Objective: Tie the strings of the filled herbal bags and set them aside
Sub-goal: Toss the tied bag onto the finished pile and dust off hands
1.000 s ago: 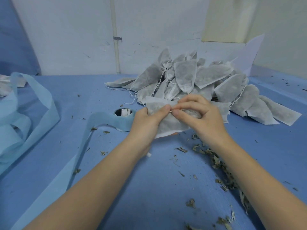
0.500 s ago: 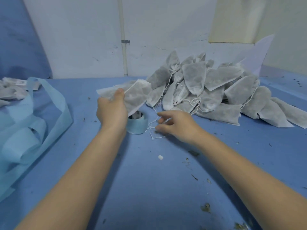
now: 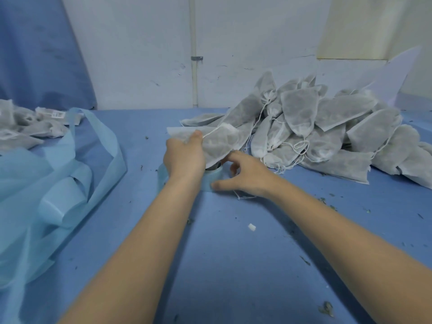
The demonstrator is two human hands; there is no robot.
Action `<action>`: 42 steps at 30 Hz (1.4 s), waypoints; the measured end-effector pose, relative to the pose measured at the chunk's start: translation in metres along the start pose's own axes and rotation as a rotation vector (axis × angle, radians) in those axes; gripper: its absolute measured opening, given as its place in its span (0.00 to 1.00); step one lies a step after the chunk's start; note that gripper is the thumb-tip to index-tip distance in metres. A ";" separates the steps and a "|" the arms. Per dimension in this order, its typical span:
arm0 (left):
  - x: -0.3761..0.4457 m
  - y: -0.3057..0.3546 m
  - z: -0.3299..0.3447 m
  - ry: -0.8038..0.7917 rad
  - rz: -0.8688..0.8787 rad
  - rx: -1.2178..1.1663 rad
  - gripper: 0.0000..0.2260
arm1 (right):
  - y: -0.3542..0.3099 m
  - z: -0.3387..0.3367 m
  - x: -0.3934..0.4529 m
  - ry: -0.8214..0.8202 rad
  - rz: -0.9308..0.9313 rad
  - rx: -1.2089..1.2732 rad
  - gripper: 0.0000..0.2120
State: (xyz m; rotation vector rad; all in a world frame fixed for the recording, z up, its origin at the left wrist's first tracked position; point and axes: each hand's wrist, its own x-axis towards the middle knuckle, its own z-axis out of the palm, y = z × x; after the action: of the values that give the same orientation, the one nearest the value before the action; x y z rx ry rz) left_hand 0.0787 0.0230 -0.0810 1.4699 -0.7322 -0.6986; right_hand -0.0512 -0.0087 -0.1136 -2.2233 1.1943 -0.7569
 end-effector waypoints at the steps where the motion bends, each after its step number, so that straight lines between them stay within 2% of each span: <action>1: 0.000 0.000 0.000 -0.004 0.003 0.002 0.17 | -0.002 0.002 0.000 -0.012 0.007 0.024 0.17; 3: -0.001 0.000 -0.001 0.001 0.035 0.011 0.17 | -0.004 0.006 0.000 -0.018 0.034 0.079 0.18; 6: -0.004 0.002 -0.002 0.043 0.133 0.101 0.17 | -0.006 0.009 -0.001 0.046 0.081 0.034 0.23; 12: -0.017 0.000 0.004 0.004 0.216 0.299 0.11 | -0.006 0.015 -0.009 0.138 0.115 0.063 0.23; 16: -0.018 0.001 0.003 0.000 0.224 0.334 0.11 | 0.001 0.007 -0.022 0.100 0.191 0.270 0.25; 18: -0.017 0.001 0.003 -0.005 0.214 0.326 0.12 | 0.006 0.004 -0.029 0.133 0.185 0.317 0.20; 20: -0.017 0.001 0.003 -0.014 0.214 0.336 0.11 | 0.006 0.003 -0.032 0.189 0.166 0.299 0.15; 23: -0.016 0.001 0.002 -0.020 0.216 0.341 0.11 | 0.004 0.004 -0.029 0.276 0.178 0.298 0.12; 28: -0.012 -0.001 0.002 -0.022 0.204 0.312 0.17 | 0.003 0.001 -0.028 0.311 0.182 0.291 0.06; 35: -0.015 -0.001 0.003 -0.020 0.212 0.319 0.11 | -0.003 0.006 -0.033 0.400 0.211 0.284 0.12; 42: -0.017 -0.002 0.004 -0.025 0.221 0.317 0.12 | -0.018 0.010 -0.041 0.311 0.194 -0.020 0.09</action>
State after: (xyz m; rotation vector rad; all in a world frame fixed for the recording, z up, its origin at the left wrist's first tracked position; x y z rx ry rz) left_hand 0.0648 0.0338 -0.0829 1.6351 -1.0432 -0.4460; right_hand -0.0525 0.0368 -0.1187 -2.0159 1.5444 -1.0387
